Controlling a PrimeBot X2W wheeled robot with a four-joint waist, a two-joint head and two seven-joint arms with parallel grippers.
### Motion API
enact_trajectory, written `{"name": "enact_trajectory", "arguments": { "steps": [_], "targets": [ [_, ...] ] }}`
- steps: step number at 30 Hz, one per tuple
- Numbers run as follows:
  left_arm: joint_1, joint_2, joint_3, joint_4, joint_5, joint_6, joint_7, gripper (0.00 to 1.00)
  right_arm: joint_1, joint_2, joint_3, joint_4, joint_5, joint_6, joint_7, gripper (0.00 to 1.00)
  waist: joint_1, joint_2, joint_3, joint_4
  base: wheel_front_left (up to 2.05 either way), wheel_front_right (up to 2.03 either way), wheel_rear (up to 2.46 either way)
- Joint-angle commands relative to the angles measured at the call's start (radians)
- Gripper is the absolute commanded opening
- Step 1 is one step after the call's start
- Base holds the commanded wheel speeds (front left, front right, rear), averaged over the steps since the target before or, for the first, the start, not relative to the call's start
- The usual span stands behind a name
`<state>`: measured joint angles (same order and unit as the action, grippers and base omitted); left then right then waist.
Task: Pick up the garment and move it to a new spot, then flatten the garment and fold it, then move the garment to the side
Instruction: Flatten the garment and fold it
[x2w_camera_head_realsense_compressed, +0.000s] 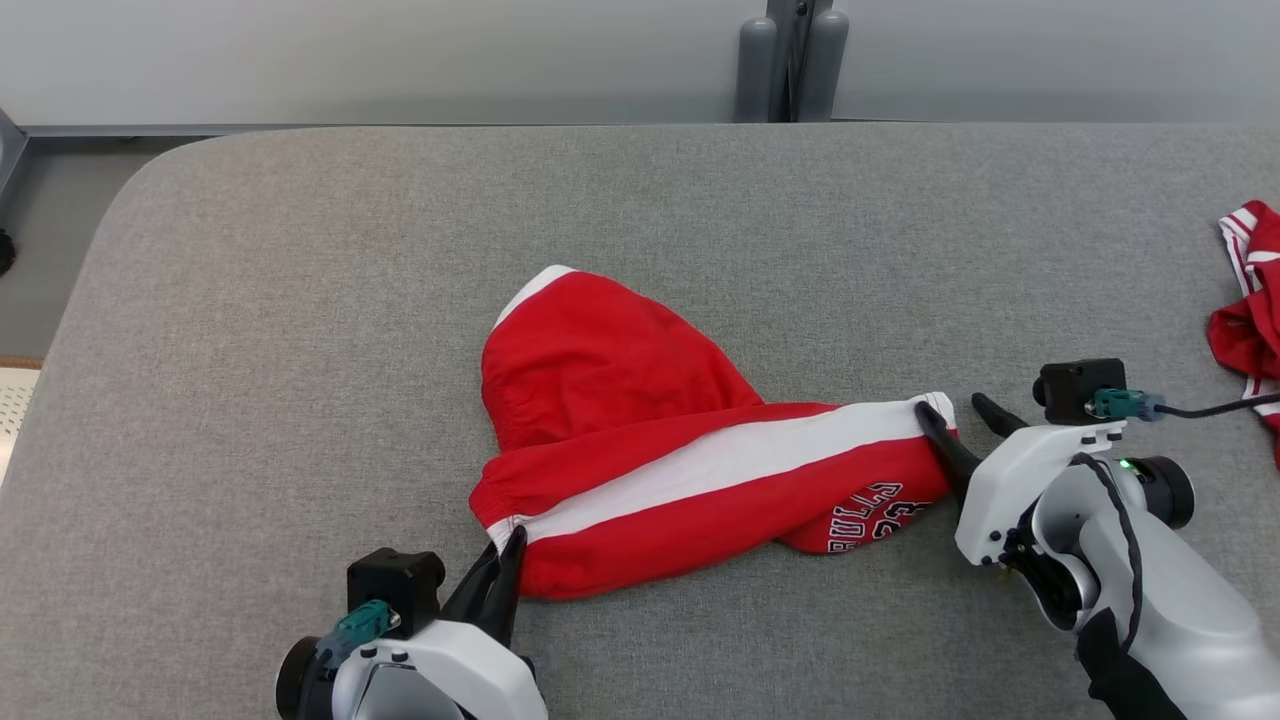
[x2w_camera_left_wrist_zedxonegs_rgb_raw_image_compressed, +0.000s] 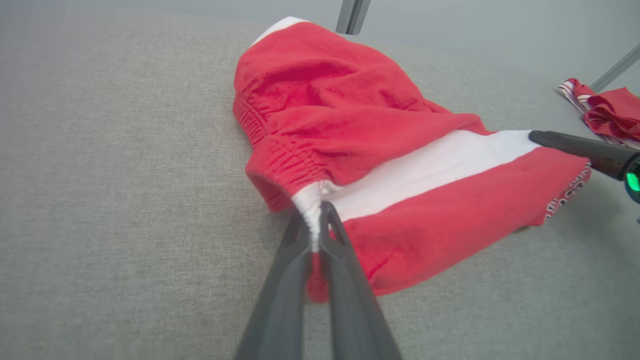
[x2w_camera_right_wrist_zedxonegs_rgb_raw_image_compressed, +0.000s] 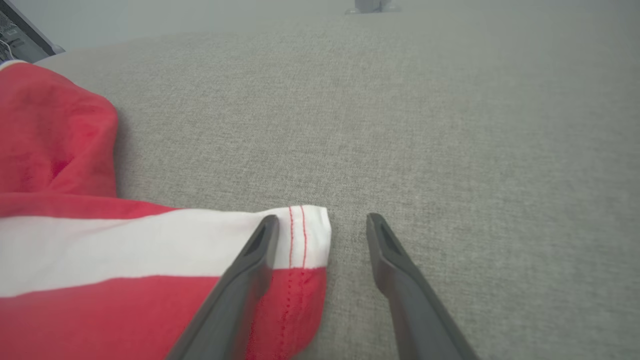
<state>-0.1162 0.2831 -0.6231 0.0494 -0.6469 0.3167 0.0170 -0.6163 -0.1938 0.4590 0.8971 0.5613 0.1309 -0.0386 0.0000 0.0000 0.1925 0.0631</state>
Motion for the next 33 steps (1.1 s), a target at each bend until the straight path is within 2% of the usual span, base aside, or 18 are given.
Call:
{"name": "enact_trajectory", "arguments": {
  "steps": [1, 2, 4, 5, 15, 18, 19, 20, 25, 33],
  "targets": [
    [-0.007, 0.006, 0.002, 0.005, 0.004, -0.004, -0.005, 0.0, -0.01, -0.008, 0.013, 0.008, 0.014, 0.0, 0.011, 0.5, 0.0, 0.0, -0.002, 0.001, 0.0, 0.0, 0.0],
    [-0.005, 0.007, 0.001, 0.006, 0.003, -0.004, -0.005, 0.0, -0.012, -0.01, 0.03, 0.009, 0.023, 0.0, 0.02, 0.44, 0.0, 0.0, -0.003, 0.001, 0.0, 0.0, 0.0],
    [-0.002, 0.009, 0.001, 0.007, 0.003, -0.002, -0.004, 0.0, -0.013, -0.014, 0.06, 0.011, 0.047, 0.0, 0.038, 0.13, 0.0, 0.0, -0.007, 0.001, 0.0, 0.0, 0.0],
    [-0.001, 0.01, 0.001, 0.008, 0.003, -0.001, -0.004, 0.0, -0.015, -0.018, 0.072, 0.008, 0.058, 0.0, 0.045, 0.0, 0.0, 0.0, -0.008, 0.0, 0.0, 0.0, 0.0],
    [0.003, 0.021, 0.026, -0.011, -0.014, -0.012, -0.041, 0.0, -0.036, -0.08, 0.121, -0.035, 0.114, 0.0, -0.089, 0.0, 0.0, 0.0, -0.063, -0.026, 0.0, 0.0, 0.0],
    [0.019, 0.04, 0.044, -0.02, -0.029, -0.011, -0.039, 0.0, -0.01, -0.079, 0.138, -0.049, 0.171, 0.0, -0.063, 0.0, 0.0, 0.0, -0.095, -0.042, 0.0, 0.0, 0.0],
    [0.023, 0.044, 0.046, -0.022, -0.032, -0.011, -0.039, 0.0, -0.003, -0.079, 0.152, -0.051, 0.186, 0.0, -0.043, 0.35, 0.0, 0.0, -0.098, -0.045, 0.0, 0.0, 0.0],
    [0.027, 0.046, 0.047, -0.025, -0.032, -0.01, -0.038, 0.0, 0.001, -0.078, 0.164, -0.053, 0.198, 0.0, -0.024, 1.0, 0.0, 0.0, -0.1, -0.047, 0.0, 0.0, 0.0],
    [0.041, 0.047, 0.036, -0.038, -0.034, -0.003, -0.03, 0.0, -0.016, -0.062, 0.225, -0.041, 0.247, 0.0, 0.074, 1.0, 0.0, 0.0, -0.086, -0.036, 0.0, 0.0, 0.0],
    [0.007, 0.032, 0.013, -0.017, -0.025, -0.026, -0.036, 0.0, -0.081, -0.056, 0.277, 0.038, 0.264, 0.0, 0.153, 1.0, 0.0, 0.0, -0.054, 0.011, 0.0, 0.0, 0.0]
  ]
}}
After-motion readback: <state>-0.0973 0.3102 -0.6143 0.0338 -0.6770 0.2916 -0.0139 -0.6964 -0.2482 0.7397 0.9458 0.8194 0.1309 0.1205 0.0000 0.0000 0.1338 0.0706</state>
